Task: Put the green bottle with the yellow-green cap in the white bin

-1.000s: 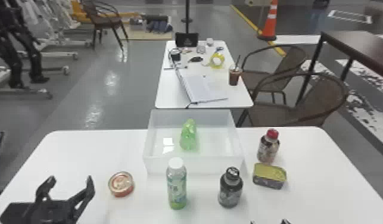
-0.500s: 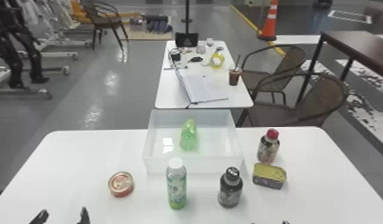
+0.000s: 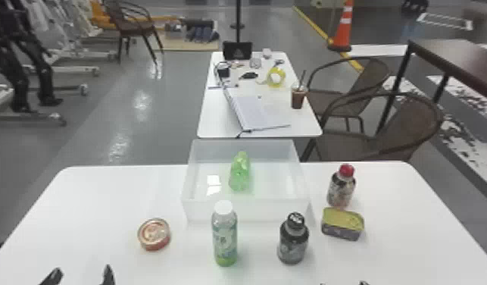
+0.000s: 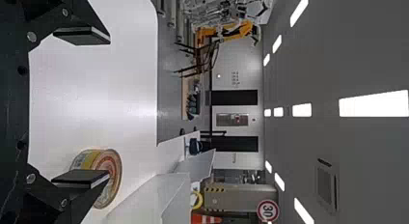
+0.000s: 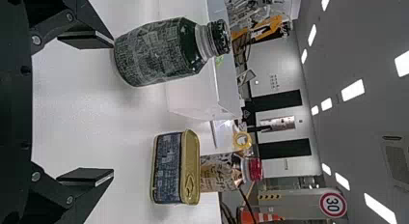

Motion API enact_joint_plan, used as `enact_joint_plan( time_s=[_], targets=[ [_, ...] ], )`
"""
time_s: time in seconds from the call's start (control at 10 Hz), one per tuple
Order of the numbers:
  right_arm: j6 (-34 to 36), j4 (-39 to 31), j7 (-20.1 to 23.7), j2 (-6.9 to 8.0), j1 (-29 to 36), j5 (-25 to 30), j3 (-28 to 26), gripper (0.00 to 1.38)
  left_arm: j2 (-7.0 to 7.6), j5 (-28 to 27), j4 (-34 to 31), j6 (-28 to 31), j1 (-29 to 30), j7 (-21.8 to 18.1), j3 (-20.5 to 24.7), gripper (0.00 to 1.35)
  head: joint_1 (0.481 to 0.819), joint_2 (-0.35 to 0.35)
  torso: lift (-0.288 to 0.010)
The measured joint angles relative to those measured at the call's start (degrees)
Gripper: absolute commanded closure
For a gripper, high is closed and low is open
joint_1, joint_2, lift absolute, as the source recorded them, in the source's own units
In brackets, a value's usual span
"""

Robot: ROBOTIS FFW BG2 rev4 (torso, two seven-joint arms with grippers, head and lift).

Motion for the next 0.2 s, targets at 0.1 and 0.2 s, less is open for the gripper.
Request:
enact_joint_plan(
  time_s=[0.1, 0.2],
  targets=[
    [0.0, 0.03, 0.0, 0.02, 0.0, 0.0, 0.0, 0.33, 0.0, 0.03, 0.0, 0.09, -0.07, 0.06, -0.03, 0.3, 0.549, 0.0, -0.1],
    [0.0, 0.04, 0.0, 0.05, 0.0, 0.06, 0.0, 0.33, 0.0, 0.03, 0.0, 0.14, -0.15, 0.06, -0.17, 0.3, 0.549, 0.0, -0.1]
  ],
)
